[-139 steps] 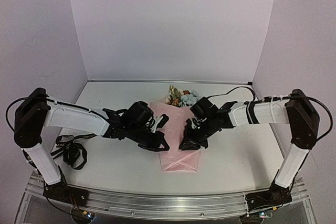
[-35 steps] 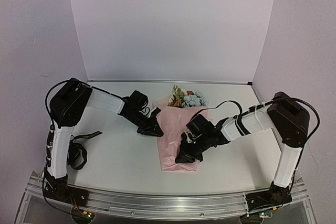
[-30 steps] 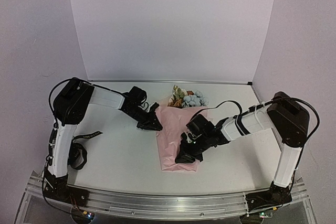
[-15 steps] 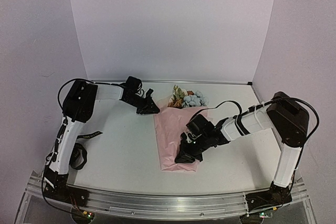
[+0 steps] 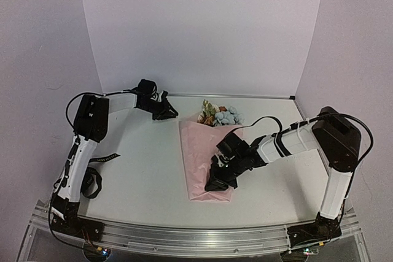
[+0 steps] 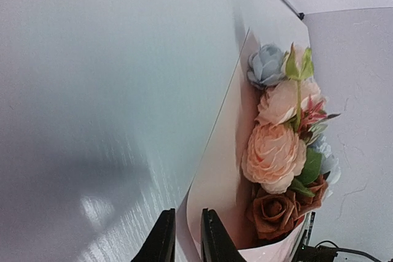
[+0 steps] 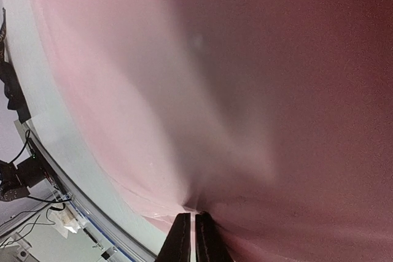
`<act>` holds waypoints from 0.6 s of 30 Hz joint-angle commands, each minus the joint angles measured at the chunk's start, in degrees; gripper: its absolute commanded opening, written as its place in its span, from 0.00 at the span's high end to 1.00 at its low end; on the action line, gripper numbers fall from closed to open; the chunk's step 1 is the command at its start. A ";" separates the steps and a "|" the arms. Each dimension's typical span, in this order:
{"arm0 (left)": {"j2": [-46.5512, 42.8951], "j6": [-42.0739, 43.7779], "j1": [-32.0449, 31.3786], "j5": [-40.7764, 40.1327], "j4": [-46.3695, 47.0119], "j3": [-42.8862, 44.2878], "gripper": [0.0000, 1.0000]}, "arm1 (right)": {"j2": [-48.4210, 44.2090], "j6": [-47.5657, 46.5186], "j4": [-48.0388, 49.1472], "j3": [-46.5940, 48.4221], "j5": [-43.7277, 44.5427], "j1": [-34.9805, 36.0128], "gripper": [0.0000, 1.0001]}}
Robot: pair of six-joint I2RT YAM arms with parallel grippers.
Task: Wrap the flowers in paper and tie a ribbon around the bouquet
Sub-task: Press the fold line of the folded wrapping paper.
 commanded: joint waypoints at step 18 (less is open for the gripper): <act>-59.52 -6.39 0.26 -23.91 9.72 -57.63 0.55 | -11.63 -4.74 -19.84 6.73 4.74 -0.53 0.79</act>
